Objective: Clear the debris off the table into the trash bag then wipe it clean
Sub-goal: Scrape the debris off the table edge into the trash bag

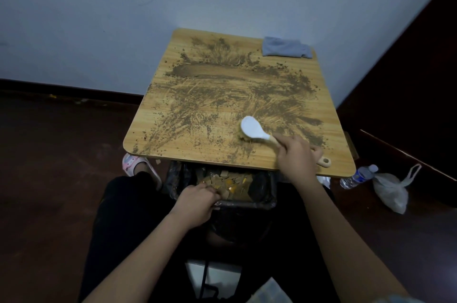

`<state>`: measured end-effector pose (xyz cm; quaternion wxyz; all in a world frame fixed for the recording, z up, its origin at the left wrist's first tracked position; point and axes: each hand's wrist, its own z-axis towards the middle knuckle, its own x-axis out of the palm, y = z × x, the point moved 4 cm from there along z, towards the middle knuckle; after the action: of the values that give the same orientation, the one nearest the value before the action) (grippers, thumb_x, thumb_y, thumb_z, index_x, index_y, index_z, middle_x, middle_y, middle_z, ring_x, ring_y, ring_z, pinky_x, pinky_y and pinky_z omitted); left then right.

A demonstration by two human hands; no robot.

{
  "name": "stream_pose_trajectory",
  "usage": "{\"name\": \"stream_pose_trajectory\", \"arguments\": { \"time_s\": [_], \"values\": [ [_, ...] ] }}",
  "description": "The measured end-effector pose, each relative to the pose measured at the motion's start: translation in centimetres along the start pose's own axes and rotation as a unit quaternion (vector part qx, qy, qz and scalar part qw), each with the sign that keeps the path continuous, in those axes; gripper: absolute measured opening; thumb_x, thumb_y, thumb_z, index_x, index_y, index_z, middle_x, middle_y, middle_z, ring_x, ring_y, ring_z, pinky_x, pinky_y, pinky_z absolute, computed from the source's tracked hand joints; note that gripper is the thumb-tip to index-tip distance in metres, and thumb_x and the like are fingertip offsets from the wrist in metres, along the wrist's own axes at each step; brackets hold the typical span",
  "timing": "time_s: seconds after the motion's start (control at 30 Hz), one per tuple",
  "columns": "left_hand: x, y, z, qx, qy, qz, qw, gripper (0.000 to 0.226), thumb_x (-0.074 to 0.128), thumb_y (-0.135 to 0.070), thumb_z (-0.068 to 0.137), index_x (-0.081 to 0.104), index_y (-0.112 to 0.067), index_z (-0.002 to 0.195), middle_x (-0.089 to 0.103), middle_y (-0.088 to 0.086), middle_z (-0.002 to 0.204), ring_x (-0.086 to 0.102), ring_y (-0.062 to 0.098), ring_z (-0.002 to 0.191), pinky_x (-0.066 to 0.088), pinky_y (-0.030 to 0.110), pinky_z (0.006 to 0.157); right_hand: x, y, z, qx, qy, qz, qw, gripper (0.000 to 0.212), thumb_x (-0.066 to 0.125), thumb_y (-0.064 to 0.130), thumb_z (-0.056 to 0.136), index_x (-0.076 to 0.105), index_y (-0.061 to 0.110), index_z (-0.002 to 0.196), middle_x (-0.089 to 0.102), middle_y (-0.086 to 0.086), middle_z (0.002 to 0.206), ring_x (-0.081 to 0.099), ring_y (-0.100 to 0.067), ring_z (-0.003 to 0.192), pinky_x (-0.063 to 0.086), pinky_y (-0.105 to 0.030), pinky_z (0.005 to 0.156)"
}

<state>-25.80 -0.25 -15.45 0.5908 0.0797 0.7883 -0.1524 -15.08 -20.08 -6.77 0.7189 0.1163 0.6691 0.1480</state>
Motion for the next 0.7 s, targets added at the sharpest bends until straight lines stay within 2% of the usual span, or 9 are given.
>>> {"name": "stream_pose_trajectory", "arguments": {
  "time_s": [0.1, 0.23, 0.33, 0.4, 0.5, 0.57, 0.63, 0.7],
  "values": [
    [-0.2, 0.0, -0.1, -0.004, 0.003, -0.005, 1.000, 0.029, 0.043, -0.023, 0.091, 0.061, -0.024, 0.114, 0.057, -0.005, 0.120, 0.047, 0.019, 0.118, 0.042, 0.032, 0.084, 1.3, 0.7, 2.6, 0.013, -0.009, 0.017, 1.000, 0.037, 0.047, 0.015, 0.096, 0.064, 0.037, 0.119, 0.048, 0.003, 0.095, 0.049, -0.022, 0.106, 0.021, -0.039, 0.094],
    [-0.2, 0.0, -0.4, -0.008, 0.003, -0.008, 1.000, 0.028, 0.043, -0.023, 0.092, 0.061, -0.024, 0.113, 0.056, -0.005, 0.120, 0.046, 0.018, 0.118, 0.041, 0.031, 0.084, 3.1, 1.4, 4.8, -0.014, -0.005, 0.027, 1.000, 0.035, 0.046, 0.017, 0.099, 0.063, 0.034, 0.123, 0.059, -0.003, 0.107, 0.050, -0.023, 0.104, 0.021, -0.035, 0.093],
    [-0.1, 0.2, -0.5, -0.013, 0.002, -0.006, 1.000, 0.029, 0.042, -0.022, 0.091, 0.061, -0.024, 0.112, 0.056, -0.004, 0.119, 0.047, 0.019, 0.117, 0.041, 0.032, 0.083, 3.9, 1.4, 4.9, -0.049, 0.002, 0.000, 0.999, 0.034, 0.046, 0.018, 0.099, 0.061, 0.029, 0.128, 0.059, -0.004, 0.113, 0.050, -0.024, 0.108, 0.020, -0.036, 0.100],
    [0.0, 0.3, -0.7, -0.014, 0.001, -0.006, 1.000, 0.029, 0.042, -0.021, 0.091, 0.060, -0.024, 0.113, 0.056, -0.004, 0.119, 0.047, 0.019, 0.117, 0.041, 0.032, 0.083, 3.6, 1.4, 4.1, -0.068, -0.031, 0.009, 0.997, 0.033, 0.049, 0.019, 0.098, 0.062, 0.026, 0.128, 0.060, -0.003, 0.116, 0.049, -0.024, 0.112, 0.019, -0.037, 0.103],
    [0.4, 0.5, -0.8, -0.014, 0.003, -0.009, 1.000, 0.031, 0.043, -0.020, 0.089, 0.060, -0.025, 0.114, 0.056, -0.004, 0.119, 0.047, 0.019, 0.117, 0.042, 0.032, 0.083, 2.3, 1.4, 1.3, -0.086, -0.078, 0.077, 0.990, 0.031, 0.057, 0.016, 0.093, 0.066, 0.021, 0.123, 0.060, -0.005, 0.115, 0.049, -0.027, 0.113, 0.029, -0.041, 0.096],
    [0.5, 0.5, -0.8, -0.015, 0.006, -0.010, 1.000, 0.032, 0.043, -0.019, 0.089, 0.060, -0.026, 0.116, 0.056, -0.005, 0.120, 0.047, 0.019, 0.118, 0.042, 0.032, 0.084, 1.6, 1.0, -1.2, -0.106, -0.099, 0.097, 0.985, 0.027, 0.062, 0.009, 0.089, 0.070, 0.012, 0.116, 0.060, -0.011, 0.104, 0.053, -0.033, 0.101, 0.040, -0.043, 0.085],
    [0.5, 0.5, -0.9, -0.015, 0.006, -0.008, 1.000, 0.033, 0.043, -0.020, 0.089, 0.059, -0.027, 0.117, 0.056, -0.005, 0.121, 0.046, 0.018, 0.118, 0.042, 0.032, 0.084, 1.5, 0.2, -3.6, -0.104, -0.079, 0.096, 0.987, 0.024, 0.062, 0.008, 0.089, 0.069, 0.005, 0.113, 0.057, -0.013, 0.097, 0.054, -0.034, 0.092, 0.044, -0.041, 0.077],
    [0.6, 0.3, -1.0, -0.014, 0.006, -0.002, 1.000, 0.033, 0.043, -0.021, 0.089, 0.059, -0.027, 0.117, 0.056, -0.006, 0.121, 0.046, 0.018, 0.117, 0.042, 0.031, 0.083, 2.4, -1.1, -5.6, -0.048, 0.004, 0.081, 0.996, 0.032, 0.060, 0.016, 0.093, 0.060, 0.006, 0.123, 0.054, -0.012, 0.108, 0.053, -0.031, 0.102, 0.045, -0.038, 0.082]
  ]
}}
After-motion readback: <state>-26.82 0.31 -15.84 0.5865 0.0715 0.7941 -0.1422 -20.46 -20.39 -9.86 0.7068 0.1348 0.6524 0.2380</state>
